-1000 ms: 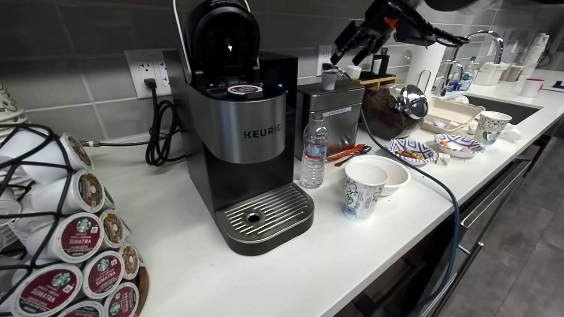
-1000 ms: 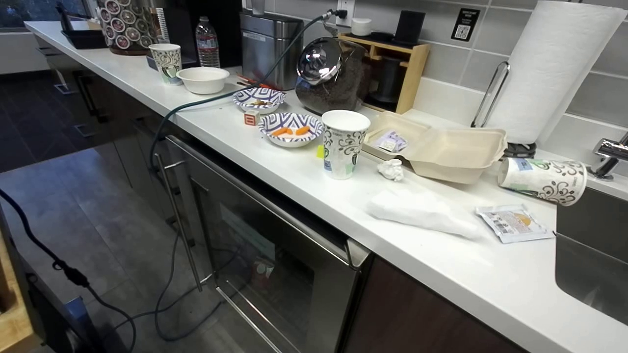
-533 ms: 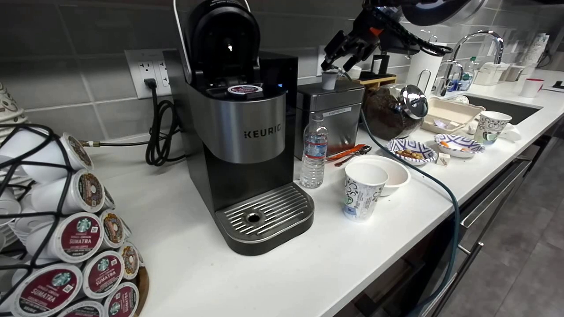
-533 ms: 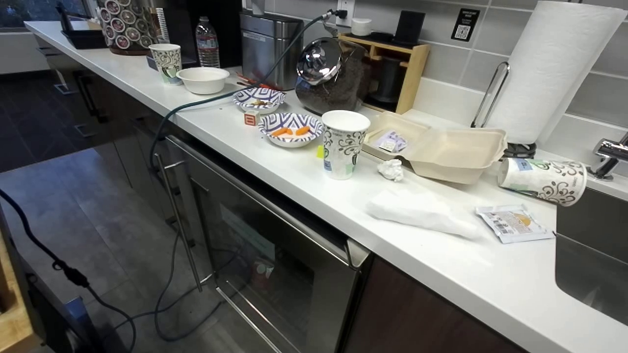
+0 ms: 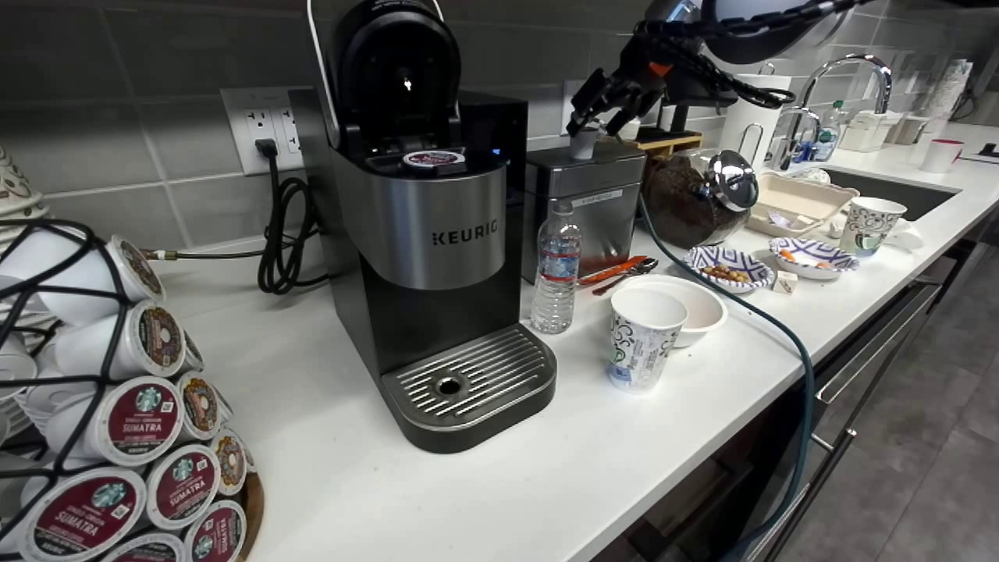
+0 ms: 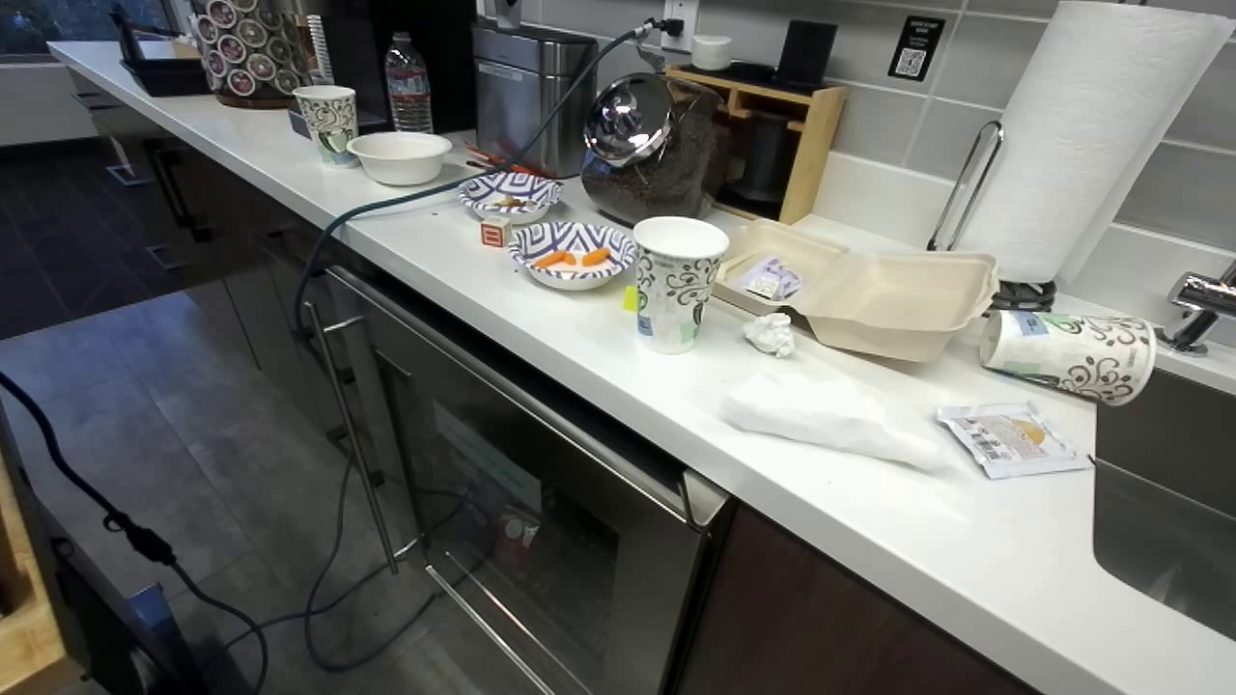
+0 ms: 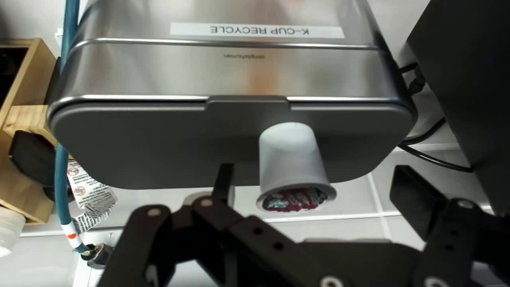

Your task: Move the small white container on the recycling bin to the bottom edge of the counter

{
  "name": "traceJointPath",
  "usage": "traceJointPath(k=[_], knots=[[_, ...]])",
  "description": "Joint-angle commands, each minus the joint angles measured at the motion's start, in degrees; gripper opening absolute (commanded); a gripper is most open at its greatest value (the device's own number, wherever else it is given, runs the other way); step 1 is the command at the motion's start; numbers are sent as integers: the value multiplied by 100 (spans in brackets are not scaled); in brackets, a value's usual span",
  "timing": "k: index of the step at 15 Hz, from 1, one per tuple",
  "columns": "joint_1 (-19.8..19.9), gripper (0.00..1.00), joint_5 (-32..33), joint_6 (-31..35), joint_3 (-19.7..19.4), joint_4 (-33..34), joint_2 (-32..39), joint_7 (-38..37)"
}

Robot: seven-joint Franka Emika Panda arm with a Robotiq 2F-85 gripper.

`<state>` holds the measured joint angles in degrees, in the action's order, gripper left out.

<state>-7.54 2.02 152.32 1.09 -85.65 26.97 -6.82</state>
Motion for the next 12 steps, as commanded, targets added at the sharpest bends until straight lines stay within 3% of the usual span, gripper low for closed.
traceJointPath(k=[1,3,5,9,11,12], knots=[[-185,100,202,143,-221,241,219,-407],[-236,100,207,236,-268,293,261,-494],[-320,74,267,217,-369,372,300,-648],[-448,42,498,-46,-619,379,286,-937],[-487,28,603,-96,-714,368,290,-1041],[-500,27,643,-137,-739,377,283,-1085]])
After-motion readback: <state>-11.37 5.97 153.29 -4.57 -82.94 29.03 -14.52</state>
